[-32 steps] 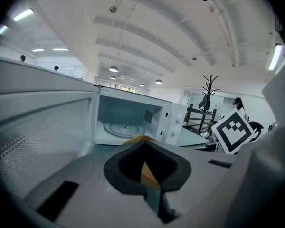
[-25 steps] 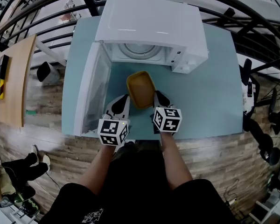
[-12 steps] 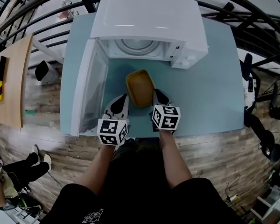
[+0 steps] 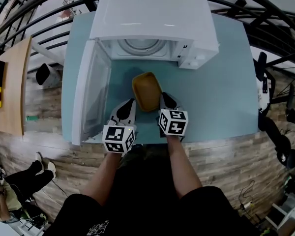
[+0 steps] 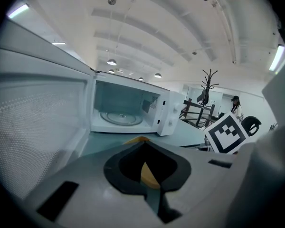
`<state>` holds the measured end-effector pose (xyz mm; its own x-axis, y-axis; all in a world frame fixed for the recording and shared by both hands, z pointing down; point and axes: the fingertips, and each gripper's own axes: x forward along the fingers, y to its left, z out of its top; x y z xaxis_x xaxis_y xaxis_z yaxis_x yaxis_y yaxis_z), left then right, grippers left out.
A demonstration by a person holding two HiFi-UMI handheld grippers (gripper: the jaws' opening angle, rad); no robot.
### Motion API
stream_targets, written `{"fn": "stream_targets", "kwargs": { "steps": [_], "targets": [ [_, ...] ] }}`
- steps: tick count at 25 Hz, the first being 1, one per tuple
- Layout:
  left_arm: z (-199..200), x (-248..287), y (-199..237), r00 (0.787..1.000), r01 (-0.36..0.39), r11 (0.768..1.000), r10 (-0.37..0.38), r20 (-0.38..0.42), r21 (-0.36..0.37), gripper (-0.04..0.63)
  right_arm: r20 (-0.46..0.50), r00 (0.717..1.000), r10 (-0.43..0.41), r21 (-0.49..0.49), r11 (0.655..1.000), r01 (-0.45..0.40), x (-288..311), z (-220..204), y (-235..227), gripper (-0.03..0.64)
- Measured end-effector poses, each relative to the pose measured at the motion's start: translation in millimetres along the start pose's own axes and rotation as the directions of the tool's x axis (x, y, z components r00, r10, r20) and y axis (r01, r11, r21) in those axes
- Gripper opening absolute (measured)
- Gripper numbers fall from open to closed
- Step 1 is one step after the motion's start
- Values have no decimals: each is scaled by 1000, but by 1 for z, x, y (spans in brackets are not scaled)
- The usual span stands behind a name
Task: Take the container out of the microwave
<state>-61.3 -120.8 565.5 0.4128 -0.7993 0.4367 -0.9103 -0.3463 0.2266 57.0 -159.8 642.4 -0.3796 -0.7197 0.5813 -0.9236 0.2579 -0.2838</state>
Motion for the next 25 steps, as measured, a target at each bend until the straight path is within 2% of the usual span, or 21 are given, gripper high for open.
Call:
{"fn": "stream_targets", "kwargs": {
  "steps": [25],
  "targets": [
    [-4,10,-9,999,29,999,-28,-23,21,6,-24,999,-43,3,999,43,12,-17,-6,20]
  ]
}}
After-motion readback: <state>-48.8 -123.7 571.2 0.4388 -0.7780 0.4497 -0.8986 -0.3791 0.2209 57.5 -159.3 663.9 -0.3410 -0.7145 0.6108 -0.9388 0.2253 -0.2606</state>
